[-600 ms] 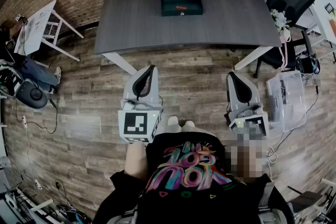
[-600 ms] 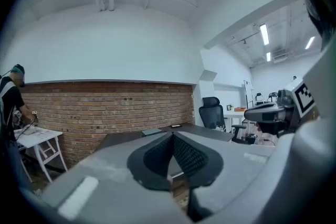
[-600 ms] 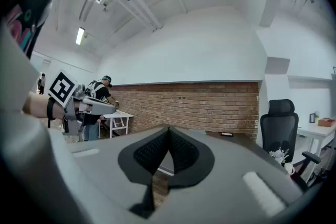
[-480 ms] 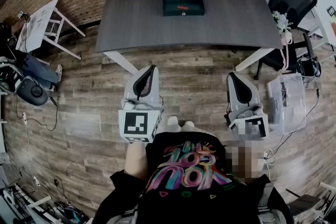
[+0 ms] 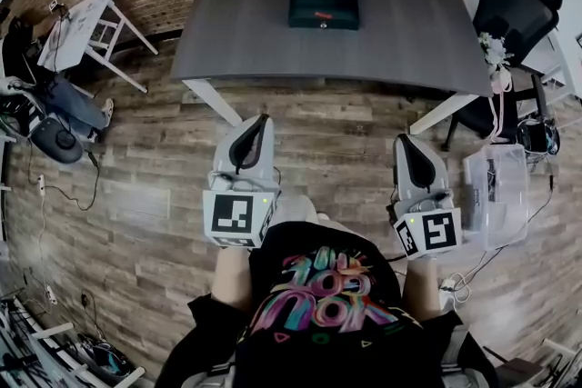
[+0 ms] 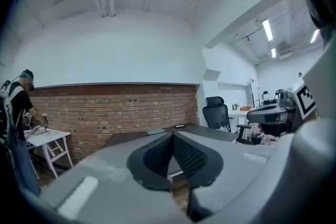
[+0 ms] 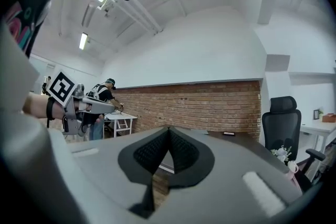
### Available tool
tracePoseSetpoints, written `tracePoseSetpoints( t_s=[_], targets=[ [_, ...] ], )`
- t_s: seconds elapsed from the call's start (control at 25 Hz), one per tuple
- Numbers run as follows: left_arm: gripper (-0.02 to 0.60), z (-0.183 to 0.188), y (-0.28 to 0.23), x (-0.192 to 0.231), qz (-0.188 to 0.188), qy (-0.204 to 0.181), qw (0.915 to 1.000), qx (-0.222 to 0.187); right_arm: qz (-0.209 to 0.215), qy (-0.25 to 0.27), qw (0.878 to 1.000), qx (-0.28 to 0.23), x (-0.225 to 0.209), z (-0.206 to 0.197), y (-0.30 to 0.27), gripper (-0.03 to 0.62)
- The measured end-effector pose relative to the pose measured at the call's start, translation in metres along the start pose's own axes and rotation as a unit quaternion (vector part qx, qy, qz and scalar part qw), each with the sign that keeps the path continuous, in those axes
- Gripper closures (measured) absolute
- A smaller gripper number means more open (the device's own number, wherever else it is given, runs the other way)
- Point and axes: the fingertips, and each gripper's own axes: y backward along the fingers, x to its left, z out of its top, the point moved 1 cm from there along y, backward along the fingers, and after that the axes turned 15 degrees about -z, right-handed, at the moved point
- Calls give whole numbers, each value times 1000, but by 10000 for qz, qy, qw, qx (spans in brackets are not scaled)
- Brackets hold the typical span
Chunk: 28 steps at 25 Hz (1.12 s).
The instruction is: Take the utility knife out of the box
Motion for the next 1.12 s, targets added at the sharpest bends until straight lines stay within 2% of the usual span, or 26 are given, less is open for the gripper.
tracePoseSetpoints(
  t_s=[0.24, 0.48, 0.8, 0.96, 1.12],
  targets=[
    [580, -7, -5, 0, -22, 63, 10000, 51, -27, -22, 9999, 155, -4, -11, 0, 594],
    [581, -16, -32, 24, -81, 129, 9999, 48, -103, -7, 9996, 272, -8, -22, -30, 594],
    [580, -8, -106, 101, -234, 158, 9996, 33, -120, 28, 9994, 325, -3, -19, -128, 595],
    [580, 3, -142, 144, -267, 77, 9996, -28, -151, 25, 9995, 276, 0, -11, -180, 594],
    [581, 4, -170, 176, -348, -17, 9994, 76, -274, -9, 9992, 304, -3, -9, -221, 594]
  ],
)
